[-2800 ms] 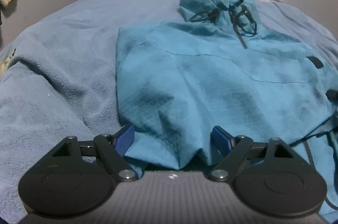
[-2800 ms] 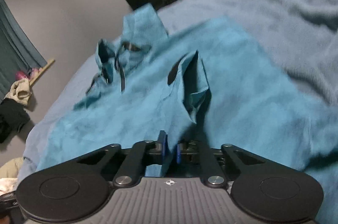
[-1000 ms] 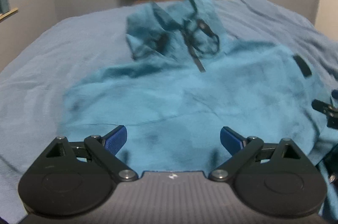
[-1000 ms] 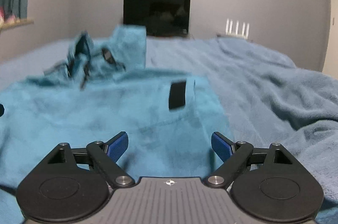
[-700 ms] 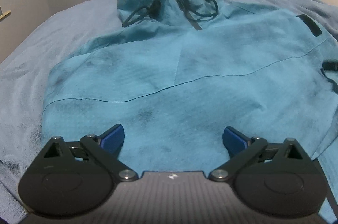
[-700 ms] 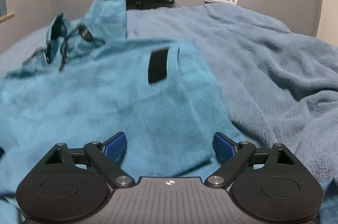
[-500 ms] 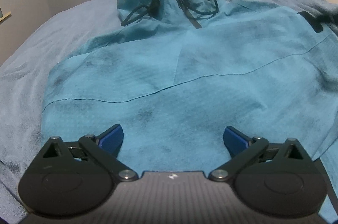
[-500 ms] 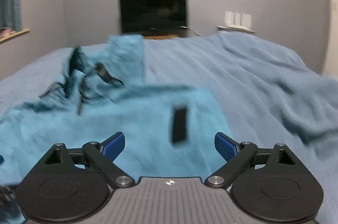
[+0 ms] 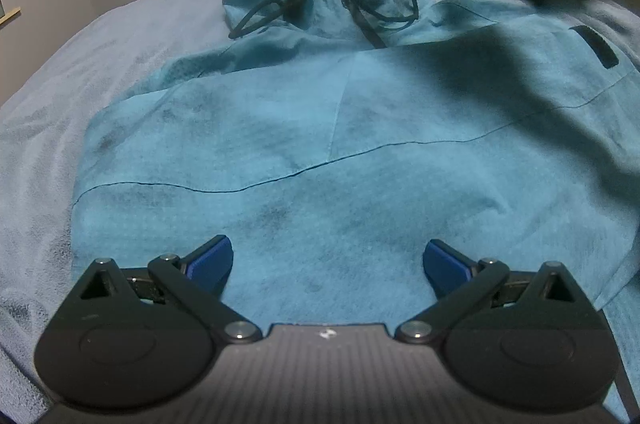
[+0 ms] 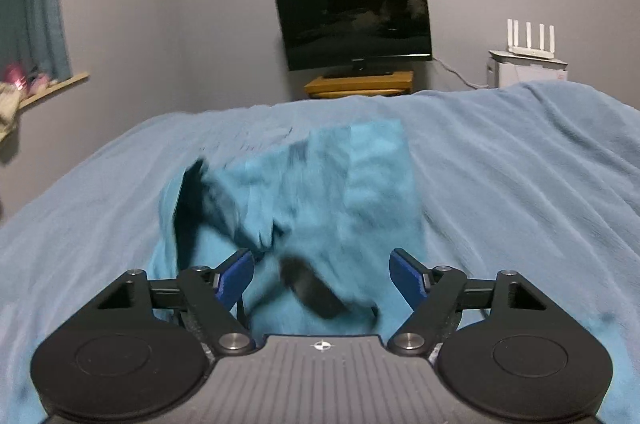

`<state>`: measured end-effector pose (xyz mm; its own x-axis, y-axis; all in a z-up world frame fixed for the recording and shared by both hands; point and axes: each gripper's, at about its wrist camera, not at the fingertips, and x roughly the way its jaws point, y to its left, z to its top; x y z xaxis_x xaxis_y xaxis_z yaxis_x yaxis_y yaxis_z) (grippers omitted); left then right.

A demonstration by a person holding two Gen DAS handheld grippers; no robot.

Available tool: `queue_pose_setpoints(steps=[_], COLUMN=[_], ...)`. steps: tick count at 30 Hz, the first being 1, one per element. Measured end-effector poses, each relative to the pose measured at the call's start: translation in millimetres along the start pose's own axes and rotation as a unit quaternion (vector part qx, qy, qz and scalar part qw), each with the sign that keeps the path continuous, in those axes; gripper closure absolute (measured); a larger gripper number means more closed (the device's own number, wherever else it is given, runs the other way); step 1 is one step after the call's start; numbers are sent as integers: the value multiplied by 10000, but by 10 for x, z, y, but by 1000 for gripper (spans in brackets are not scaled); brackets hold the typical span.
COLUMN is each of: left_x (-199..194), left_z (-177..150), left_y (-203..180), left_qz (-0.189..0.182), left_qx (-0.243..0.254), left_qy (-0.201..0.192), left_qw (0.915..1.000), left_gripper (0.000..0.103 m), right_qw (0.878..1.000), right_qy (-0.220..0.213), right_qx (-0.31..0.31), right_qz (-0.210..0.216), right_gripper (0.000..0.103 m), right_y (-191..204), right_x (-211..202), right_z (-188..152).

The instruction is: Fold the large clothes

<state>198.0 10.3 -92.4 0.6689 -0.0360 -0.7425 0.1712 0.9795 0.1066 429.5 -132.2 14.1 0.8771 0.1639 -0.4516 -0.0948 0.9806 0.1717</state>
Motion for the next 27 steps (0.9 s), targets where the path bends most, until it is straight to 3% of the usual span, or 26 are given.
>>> queue_pose_setpoints(steps=[6,11,12,18,22,27], left_x=[12,50,51,33,25,29], left_z=[9,8,1,-15,-24,-43], left_y=[19,35,44,36,35,31], left_qz=[-111,-200,-216,-213,-208,-187], left_qx=[-19,-37,-50,-37,-27,-13], left_qy=[-4,-46,-51,-88,-134,-210], left_qw=[9999,9998,9997,9997,9997,9996], left_gripper=[0,0,0,0,0,0], right_qw=[9982,9930,9939,9947,9848,9760], right_qy=[76,282,188,-705,-1305,-1613], right_qx=[-123,-462,-427,-497,-1090,-1440], right_qz=[-575,-1047,-996,-564,-351,-237], right_gripper=[39,88,90,96,96,96], right_y=[178,135,117,33,22,-144], right_x=[680,990,963,319,-322,-979], right_z=[266,282,270,26,-374,-1014])
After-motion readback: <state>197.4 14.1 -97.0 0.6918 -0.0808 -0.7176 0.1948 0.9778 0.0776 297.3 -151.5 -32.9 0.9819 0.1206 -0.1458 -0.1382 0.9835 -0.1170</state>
